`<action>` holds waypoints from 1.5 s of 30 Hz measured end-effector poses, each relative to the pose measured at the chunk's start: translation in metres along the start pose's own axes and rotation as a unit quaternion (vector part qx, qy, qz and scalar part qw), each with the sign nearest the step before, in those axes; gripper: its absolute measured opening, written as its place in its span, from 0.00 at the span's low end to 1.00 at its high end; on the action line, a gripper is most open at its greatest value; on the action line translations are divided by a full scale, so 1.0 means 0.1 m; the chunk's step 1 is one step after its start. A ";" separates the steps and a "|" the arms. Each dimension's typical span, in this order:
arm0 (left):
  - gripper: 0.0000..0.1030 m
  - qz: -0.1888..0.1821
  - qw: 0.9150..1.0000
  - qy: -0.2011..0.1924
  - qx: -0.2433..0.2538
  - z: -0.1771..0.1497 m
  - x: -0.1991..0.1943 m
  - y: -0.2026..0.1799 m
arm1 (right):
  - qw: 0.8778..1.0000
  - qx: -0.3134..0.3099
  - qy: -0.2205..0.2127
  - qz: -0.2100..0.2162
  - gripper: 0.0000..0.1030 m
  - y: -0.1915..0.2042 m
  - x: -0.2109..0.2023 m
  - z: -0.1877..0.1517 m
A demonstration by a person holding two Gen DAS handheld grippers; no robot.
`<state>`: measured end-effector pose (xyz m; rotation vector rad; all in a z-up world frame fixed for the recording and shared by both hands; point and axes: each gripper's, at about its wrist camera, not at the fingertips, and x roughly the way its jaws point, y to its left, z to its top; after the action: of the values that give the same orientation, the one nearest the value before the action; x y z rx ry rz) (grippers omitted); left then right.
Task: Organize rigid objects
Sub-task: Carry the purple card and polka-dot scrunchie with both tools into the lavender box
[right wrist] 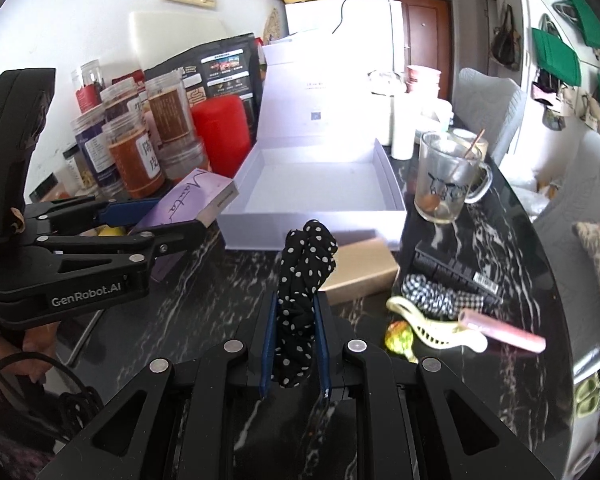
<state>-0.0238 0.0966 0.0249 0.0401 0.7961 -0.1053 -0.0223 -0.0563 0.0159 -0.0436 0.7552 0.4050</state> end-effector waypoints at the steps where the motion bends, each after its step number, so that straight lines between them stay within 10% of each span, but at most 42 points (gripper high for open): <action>1: 0.49 0.000 1.000 -0.002 0.000 0.04 0.01 0.01 | 1.000 -0.002 -0.002 0.001 0.17 0.00 0.00 0.04; 45: 0.49 -0.006 0.996 -0.093 0.012 1.52 0.52 0.05 | 0.995 -0.051 -0.077 -0.025 0.17 -0.50 0.55 1.42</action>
<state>0.1209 0.0857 0.0942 0.0477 0.6086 -0.1281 0.1255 -0.0583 0.0774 -0.1257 0.5806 0.3954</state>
